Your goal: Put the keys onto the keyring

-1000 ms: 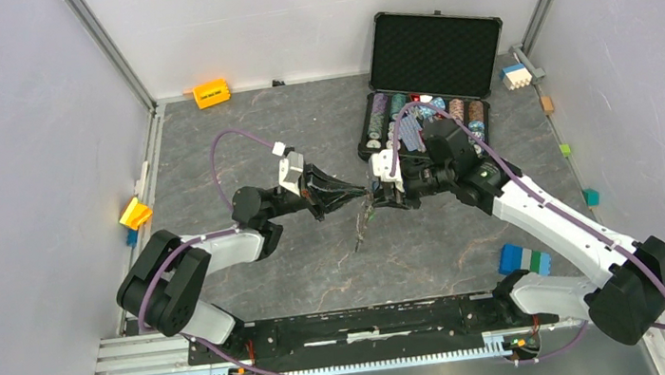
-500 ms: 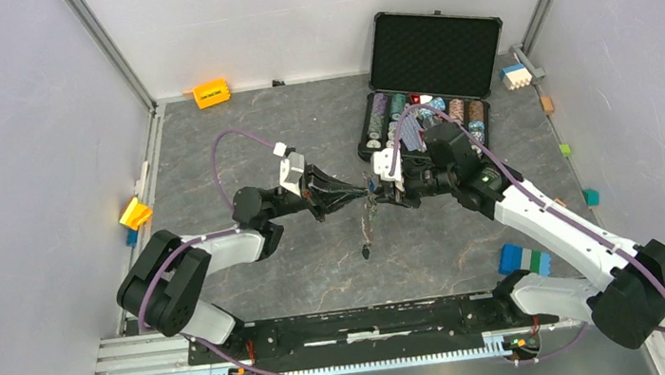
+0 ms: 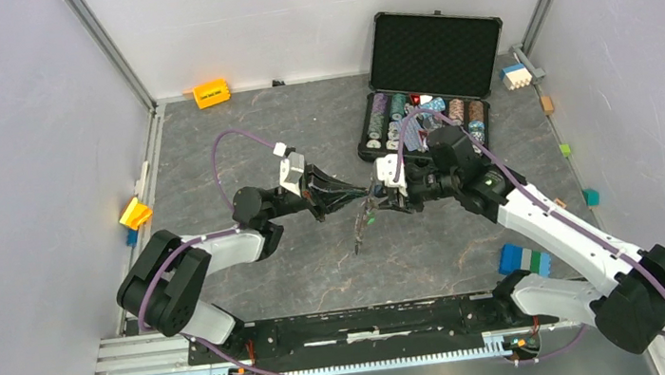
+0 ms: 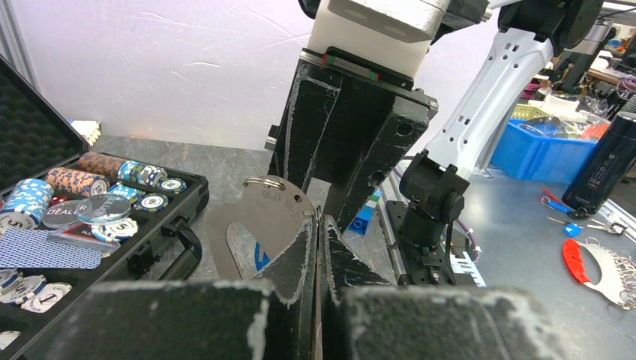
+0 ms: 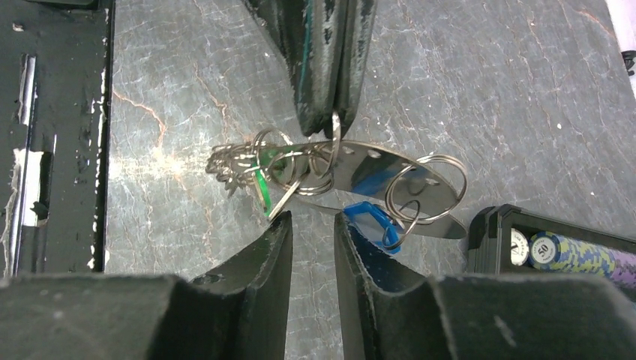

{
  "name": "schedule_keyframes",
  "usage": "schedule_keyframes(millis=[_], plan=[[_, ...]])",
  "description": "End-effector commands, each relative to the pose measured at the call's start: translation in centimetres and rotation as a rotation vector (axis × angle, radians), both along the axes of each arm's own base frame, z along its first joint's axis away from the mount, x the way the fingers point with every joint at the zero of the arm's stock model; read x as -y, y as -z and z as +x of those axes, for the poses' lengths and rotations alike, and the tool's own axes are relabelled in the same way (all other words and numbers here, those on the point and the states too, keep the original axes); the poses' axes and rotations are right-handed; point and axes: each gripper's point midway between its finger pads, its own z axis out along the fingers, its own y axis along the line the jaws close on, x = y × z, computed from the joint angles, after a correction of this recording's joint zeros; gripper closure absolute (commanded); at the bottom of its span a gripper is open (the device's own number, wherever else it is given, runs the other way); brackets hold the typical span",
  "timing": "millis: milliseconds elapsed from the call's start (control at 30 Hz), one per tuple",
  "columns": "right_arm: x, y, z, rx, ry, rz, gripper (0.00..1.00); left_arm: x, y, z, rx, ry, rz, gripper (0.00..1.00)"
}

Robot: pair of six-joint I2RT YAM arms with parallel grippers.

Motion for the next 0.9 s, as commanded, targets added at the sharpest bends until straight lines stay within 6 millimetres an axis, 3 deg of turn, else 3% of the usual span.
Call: schedule_keyframes(millis=[0,367,867], plan=[[0.8,-1.5,-0.2,0.086,-0.016,-0.015,0.67,-0.2,-2.5,-0.9,0.079,0.025,-0.064,0.98],[0.2,-2.4,-1.7,0.030,-0.077,0.031,0.56,-0.1,-2.6,-0.9,0.082,0.025,-0.065,0.98],[-0.8,-3.5,-0.6,0.002,-0.045,0.074,0.56,-0.1,-2.4,-0.8,0.076,0.026,-0.061,0.98]])
